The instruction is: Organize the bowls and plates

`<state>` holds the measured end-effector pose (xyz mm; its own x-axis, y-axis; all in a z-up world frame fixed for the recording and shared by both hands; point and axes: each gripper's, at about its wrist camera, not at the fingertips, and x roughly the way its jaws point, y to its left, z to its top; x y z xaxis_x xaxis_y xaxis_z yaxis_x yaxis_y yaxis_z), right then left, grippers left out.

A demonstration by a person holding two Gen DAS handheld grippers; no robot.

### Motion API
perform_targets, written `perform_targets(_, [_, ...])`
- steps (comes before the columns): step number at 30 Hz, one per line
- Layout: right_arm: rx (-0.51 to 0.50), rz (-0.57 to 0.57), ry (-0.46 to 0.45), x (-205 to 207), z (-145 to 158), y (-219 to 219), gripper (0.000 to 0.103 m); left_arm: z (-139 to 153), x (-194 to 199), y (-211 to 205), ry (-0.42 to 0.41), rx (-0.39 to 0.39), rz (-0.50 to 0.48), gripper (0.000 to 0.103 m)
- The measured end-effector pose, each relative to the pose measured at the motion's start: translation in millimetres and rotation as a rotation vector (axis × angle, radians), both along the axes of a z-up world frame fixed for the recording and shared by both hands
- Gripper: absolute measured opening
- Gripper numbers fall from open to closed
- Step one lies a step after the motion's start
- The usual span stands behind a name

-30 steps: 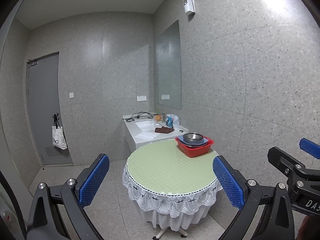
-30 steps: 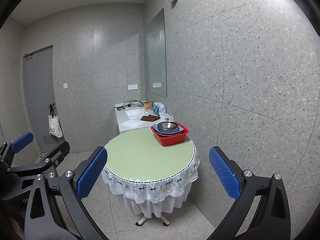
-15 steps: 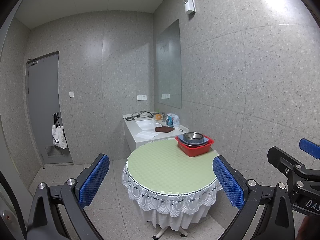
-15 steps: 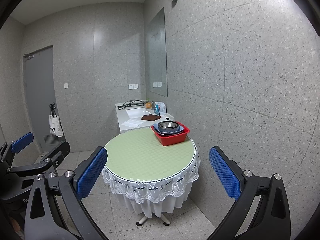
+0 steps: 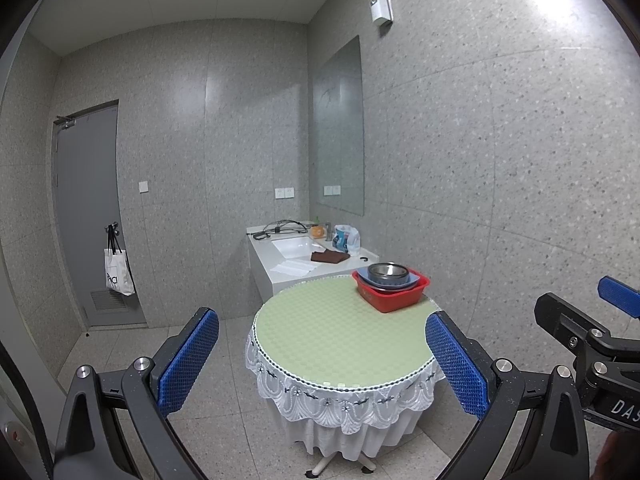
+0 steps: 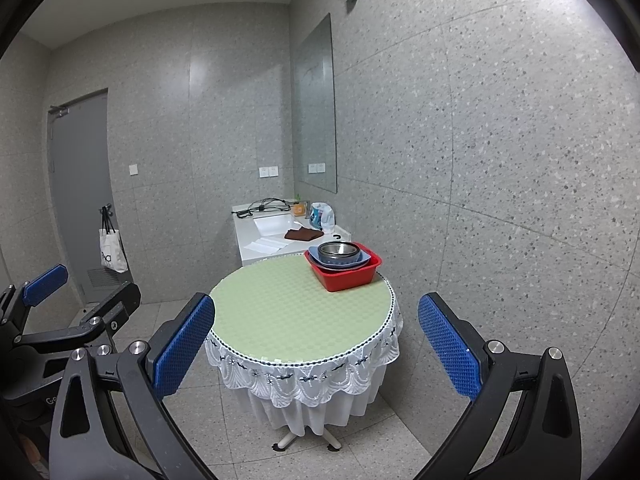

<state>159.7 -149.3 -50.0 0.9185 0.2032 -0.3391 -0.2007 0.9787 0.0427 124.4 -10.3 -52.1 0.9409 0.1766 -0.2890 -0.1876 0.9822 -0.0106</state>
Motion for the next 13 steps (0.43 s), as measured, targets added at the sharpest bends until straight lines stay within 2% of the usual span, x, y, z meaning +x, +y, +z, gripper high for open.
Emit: perform_targets(13, [-0.006,-0.002,0.009,15.7,-5.1,10.3,0.103,-3.5,21.3,15.4,0.010,-0.010,-0.009,0.102])
